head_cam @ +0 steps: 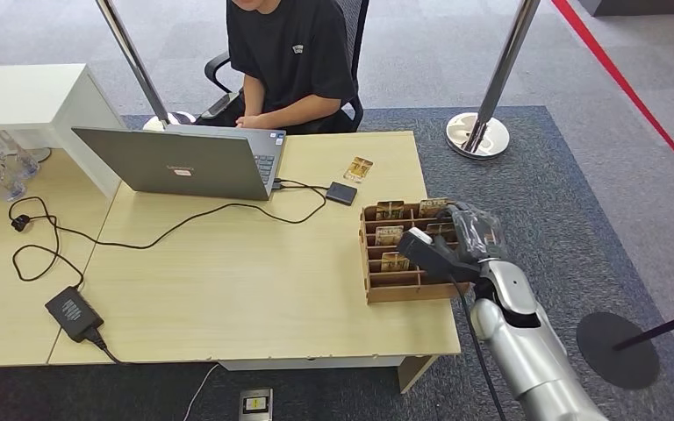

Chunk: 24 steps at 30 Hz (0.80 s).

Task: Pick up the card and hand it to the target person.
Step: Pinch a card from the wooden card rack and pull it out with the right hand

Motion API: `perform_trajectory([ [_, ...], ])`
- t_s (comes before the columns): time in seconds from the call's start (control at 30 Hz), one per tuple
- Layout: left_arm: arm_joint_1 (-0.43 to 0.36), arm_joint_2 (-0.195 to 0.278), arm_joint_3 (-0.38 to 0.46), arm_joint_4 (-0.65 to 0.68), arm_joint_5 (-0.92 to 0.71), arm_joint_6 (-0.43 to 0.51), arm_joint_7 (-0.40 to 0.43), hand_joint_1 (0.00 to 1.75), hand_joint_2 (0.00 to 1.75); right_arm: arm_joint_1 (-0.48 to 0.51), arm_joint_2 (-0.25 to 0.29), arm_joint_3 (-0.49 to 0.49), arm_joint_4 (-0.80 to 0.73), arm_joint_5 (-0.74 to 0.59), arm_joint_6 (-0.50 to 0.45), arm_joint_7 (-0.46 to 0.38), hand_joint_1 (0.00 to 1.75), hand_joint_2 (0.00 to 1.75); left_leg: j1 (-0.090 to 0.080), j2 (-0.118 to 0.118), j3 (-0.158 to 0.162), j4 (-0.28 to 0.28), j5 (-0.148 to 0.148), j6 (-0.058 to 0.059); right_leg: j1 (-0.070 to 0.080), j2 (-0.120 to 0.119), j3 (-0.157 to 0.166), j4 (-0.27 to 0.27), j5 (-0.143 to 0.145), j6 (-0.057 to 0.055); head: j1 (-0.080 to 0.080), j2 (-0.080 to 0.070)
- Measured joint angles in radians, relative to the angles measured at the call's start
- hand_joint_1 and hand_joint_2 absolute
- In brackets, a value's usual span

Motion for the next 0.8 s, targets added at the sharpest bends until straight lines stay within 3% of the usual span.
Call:
perform_trajectory([
  [0.2, 0.000, 0.000, 0.000, 0.000, 0.003, 0.000, 0.000, 0.00, 0.00, -0.006, 0.006, 0.000, 0.013, 0.000, 0.000, -0.001, 0.78, 1.75, 0.000, 0.000, 0.000, 0.000, 0.000, 0.000, 0.000, 0.000, 0.000, 0.000, 0.000, 0.000, 0.000, 0.000],
  [0.57, 0.000, 0.000, 0.000, 0.000, 0.007, 0.000, 0.000, 0.00, 0.00, -0.019, 0.014, 0.000, 0.032, -0.005, 0.000, -0.009, 1.02, 1.75, 0.000, 0.000, 0.000, 0.000, 0.000, 0.000, 0.000, 0.000, 0.000, 0.000, 0.000, 0.000, 0.000, 0.000],
  [0.8, 0.000, 0.000, 0.000, 0.000, 0.007, 0.000, -0.002, 0.00, 0.00, -0.024, 0.015, 0.000, 0.034, -0.011, -0.005, -0.010, 1.00, 1.75, 0.000, 0.000, 0.000, 0.000, 0.000, 0.000, 0.000, 0.000, 0.000, 0.000, 0.000, 0.000, 0.000, 0.000],
])
